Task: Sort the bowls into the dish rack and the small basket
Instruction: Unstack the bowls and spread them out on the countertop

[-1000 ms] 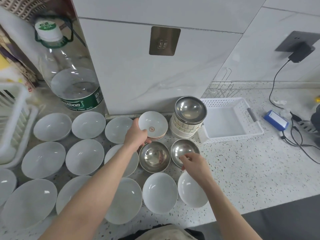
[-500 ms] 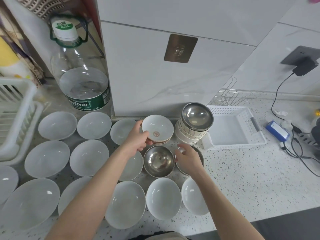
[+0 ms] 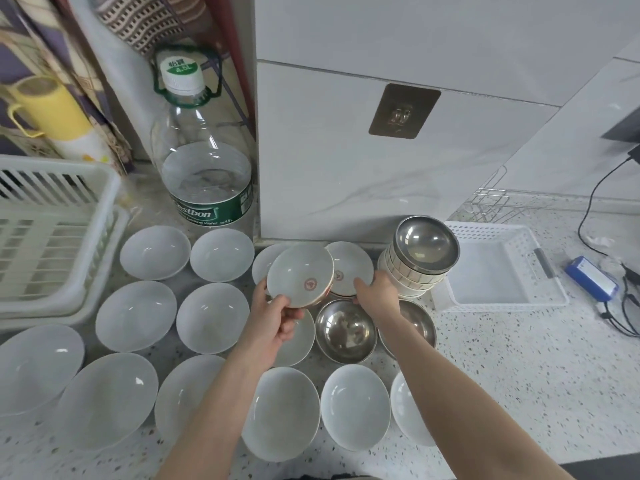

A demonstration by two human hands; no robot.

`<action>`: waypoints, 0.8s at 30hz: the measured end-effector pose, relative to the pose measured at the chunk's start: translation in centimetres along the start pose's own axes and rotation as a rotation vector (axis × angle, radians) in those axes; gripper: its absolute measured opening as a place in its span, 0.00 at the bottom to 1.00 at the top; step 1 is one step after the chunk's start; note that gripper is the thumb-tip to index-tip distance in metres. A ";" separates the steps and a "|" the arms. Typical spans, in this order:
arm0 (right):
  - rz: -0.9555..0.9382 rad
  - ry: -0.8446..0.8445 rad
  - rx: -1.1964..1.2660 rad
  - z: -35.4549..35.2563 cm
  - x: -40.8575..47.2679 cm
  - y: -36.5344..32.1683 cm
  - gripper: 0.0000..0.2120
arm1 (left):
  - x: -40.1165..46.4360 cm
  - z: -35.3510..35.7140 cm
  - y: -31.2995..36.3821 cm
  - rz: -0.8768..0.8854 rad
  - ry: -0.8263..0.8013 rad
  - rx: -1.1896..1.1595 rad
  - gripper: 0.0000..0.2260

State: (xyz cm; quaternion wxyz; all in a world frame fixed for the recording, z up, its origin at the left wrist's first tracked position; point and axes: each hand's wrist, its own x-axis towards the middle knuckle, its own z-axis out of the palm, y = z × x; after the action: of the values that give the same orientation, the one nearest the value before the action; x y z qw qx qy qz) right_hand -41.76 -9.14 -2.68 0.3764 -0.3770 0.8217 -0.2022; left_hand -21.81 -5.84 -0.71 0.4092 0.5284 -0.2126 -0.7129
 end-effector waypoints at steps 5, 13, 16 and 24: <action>0.028 0.034 0.026 0.5 0.1 -0.5 0.23 | -0.2 -1.6 -0.2 -0.024 0.012 0.004 0.18; -0.047 0.071 0.148 0.1 -1.2 -1.3 0.28 | -1.9 -3.0 -0.8 -0.048 0.037 0.009 0.17; -0.134 0.089 0.136 -0.2 -2.5 -1.2 0.30 | -2.7 -3.5 -1.1 -0.054 0.043 0.001 0.16; -0.236 0.174 0.227 -1.2 -6.9 1.3 0.30 | -5.3 -3.6 -1.9 0.047 0.101 0.164 0.20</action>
State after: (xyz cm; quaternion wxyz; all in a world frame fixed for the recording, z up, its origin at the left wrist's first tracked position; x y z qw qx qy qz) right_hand -40.28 -2.90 0.46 0.3178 -0.4068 0.7731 -0.3684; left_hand -18.57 0.00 -0.29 0.3914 0.5902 -0.2617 -0.6558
